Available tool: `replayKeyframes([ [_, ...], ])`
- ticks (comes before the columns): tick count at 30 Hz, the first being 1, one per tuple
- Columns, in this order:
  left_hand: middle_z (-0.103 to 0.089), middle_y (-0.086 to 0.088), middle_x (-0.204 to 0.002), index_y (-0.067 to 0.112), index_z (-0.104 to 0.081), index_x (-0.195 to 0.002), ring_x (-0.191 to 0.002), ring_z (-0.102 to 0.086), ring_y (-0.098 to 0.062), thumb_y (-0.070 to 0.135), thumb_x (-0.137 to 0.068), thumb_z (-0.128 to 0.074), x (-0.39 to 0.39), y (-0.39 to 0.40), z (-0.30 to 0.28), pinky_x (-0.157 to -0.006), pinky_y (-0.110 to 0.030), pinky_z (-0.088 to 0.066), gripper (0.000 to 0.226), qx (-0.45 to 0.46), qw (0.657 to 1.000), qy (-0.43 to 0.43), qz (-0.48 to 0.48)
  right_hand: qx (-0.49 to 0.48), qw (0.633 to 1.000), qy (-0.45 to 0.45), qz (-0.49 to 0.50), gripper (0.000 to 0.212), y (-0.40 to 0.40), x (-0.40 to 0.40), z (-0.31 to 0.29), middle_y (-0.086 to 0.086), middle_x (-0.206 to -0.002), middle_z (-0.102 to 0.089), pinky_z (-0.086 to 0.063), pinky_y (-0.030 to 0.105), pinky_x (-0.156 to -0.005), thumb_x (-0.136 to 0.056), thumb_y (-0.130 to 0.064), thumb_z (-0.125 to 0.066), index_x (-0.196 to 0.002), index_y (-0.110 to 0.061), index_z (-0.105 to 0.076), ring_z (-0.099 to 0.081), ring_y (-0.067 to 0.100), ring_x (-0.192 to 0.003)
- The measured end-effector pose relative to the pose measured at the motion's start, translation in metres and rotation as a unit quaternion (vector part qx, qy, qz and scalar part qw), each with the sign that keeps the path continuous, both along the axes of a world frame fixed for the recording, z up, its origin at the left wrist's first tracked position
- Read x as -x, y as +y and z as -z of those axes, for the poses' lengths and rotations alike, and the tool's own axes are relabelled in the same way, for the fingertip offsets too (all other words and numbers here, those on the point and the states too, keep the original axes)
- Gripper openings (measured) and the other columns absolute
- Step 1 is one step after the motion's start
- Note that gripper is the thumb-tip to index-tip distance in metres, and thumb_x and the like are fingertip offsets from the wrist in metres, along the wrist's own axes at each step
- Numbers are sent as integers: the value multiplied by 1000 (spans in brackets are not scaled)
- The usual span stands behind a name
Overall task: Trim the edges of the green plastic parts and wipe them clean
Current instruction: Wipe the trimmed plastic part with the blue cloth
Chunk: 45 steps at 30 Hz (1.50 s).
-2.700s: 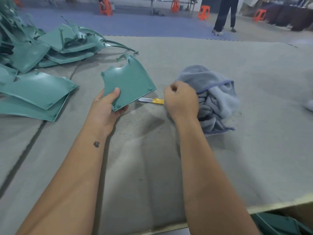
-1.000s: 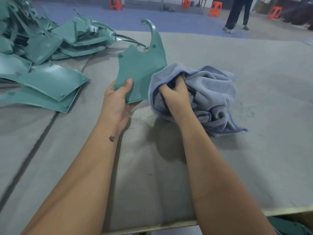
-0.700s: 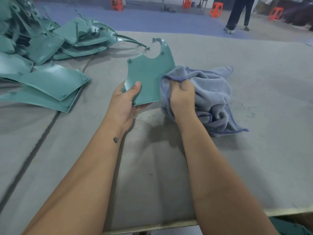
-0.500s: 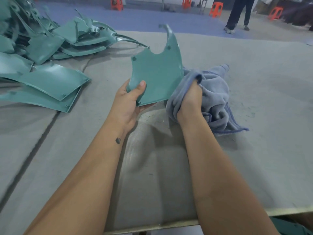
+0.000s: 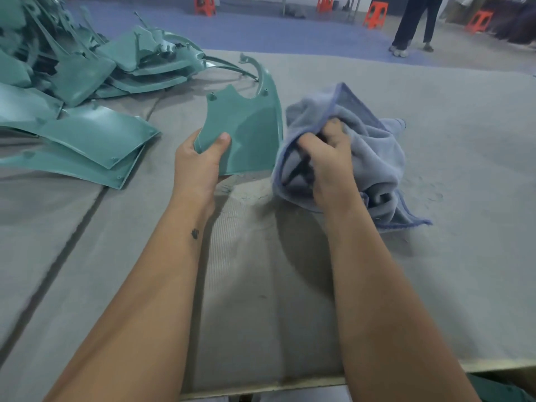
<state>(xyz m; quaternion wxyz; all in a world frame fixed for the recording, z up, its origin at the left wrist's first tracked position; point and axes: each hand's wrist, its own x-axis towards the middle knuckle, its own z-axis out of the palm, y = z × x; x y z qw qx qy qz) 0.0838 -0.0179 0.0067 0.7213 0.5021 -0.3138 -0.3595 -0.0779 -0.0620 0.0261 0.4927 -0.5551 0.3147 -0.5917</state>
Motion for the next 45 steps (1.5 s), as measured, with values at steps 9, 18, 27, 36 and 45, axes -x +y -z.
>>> replayKeyframes([
  [9,-74,6,-83,28,-73,-78,-88,-69,-24,16,-80,-68,3,3,-2,-86,-49,-56,12,25,999,10,-32,-76,989,104,68,27,-6,-8,5,-1,-65,-49,-40,17,-58,-87,6,-46,-66,-11,-51,-44,6,-60],
  [18,-74,6,-84,19,-68,-96,-79,-70,-14,5,-90,-62,9,7,-7,-72,-31,-57,17,58,997,9,46,-23,988,126,83,8,5,-19,6,3,-96,-65,-44,37,-97,-90,-21,-53,-90,-16,-59,-58,15,-99],
  [27,-75,5,-89,19,-65,-103,-81,-71,-13,6,-94,-57,20,9,-5,-67,-28,-57,18,37,988,11,150,-6,968,120,222,25,-5,-15,3,-15,-70,-53,-38,2,-63,-99,-28,-50,-75,-19,-52,-52,1,-69],
  [36,-75,9,-85,23,-66,-98,-78,-72,-11,6,-92,-61,6,10,-7,-63,-26,-56,19,0,990,-8,141,-270,952,-117,82,52,-16,5,4,11,-131,-58,-47,30,-78,-102,-45,-31,-135,-10,-49,-57,27,-118],
  [45,-71,7,-73,19,-65,-92,-61,-66,-8,10,-90,-61,3,9,-7,-49,-18,-48,10,-56,986,-20,153,-82,976,168,116,24,-9,-9,6,3,-80,-62,-47,28,-68,-94,-29,-58,-91,-5,-61,-59,20,-79],
])
